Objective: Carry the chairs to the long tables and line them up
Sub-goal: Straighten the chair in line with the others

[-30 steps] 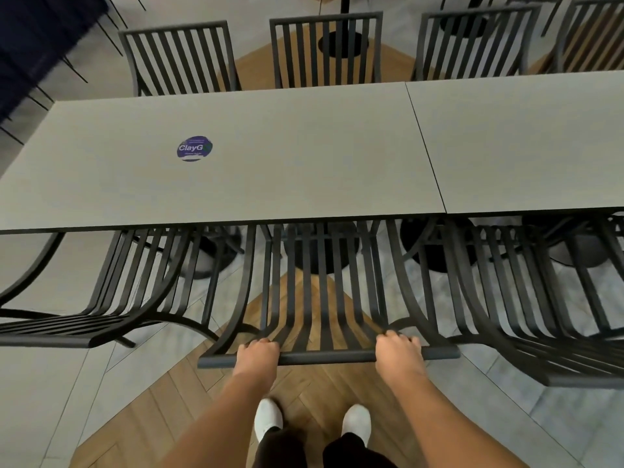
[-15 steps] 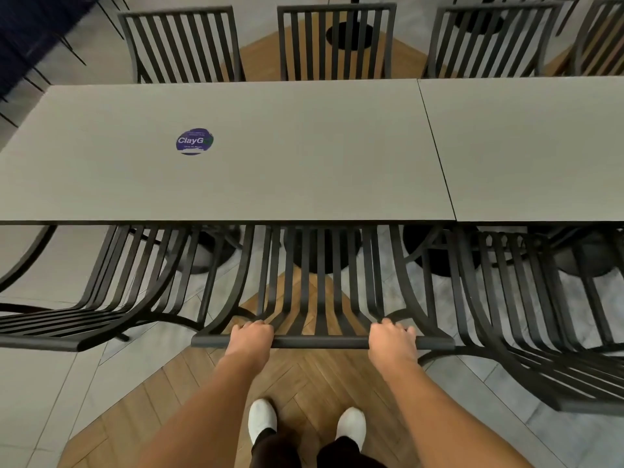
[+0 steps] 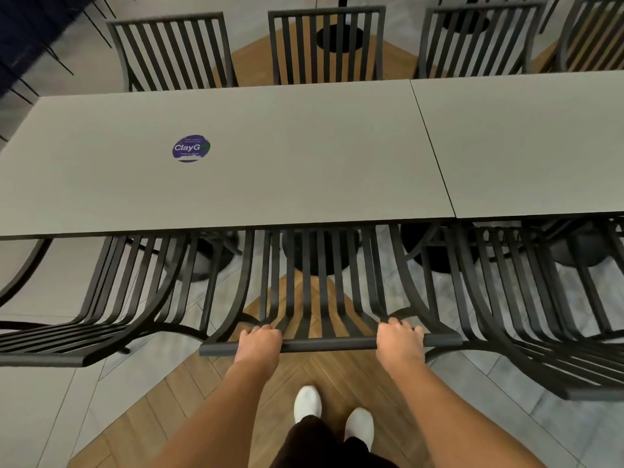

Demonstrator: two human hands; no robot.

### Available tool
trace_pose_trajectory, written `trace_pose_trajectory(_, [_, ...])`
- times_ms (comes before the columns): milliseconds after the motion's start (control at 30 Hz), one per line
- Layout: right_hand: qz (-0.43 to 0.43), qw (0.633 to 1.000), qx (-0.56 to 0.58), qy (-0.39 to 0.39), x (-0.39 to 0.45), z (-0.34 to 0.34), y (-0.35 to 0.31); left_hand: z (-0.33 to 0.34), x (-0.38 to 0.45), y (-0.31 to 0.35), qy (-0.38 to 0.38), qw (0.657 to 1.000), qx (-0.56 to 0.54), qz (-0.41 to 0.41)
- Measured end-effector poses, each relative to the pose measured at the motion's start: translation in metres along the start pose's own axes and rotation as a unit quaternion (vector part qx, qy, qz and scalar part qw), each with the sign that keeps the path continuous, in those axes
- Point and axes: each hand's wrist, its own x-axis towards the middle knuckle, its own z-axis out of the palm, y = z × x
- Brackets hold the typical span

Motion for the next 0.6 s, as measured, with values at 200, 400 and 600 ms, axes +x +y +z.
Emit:
trace_pose_trajectory(200, [-0.032, 0.994, 0.082, -0.069, -0.005, -0.018, 0.012, -0.004, 0.002, -0.003, -0.042, 0.997, -0.058, 0.014])
trace_pose_trajectory(400, [0.024, 0.932, 0.356, -0.07, -0.029, -0.035, 0.031, -0.034, 0.01, 0.004, -0.125, 0.977, -0.157, 0.074])
trace_pose_trajectory(600, [0.1, 0.924, 0.366, 0.048, -0.053, -0.043, 0.069, -0.083, 0.007, 0.065, -0.055, 0.979, -0.128, 0.147])
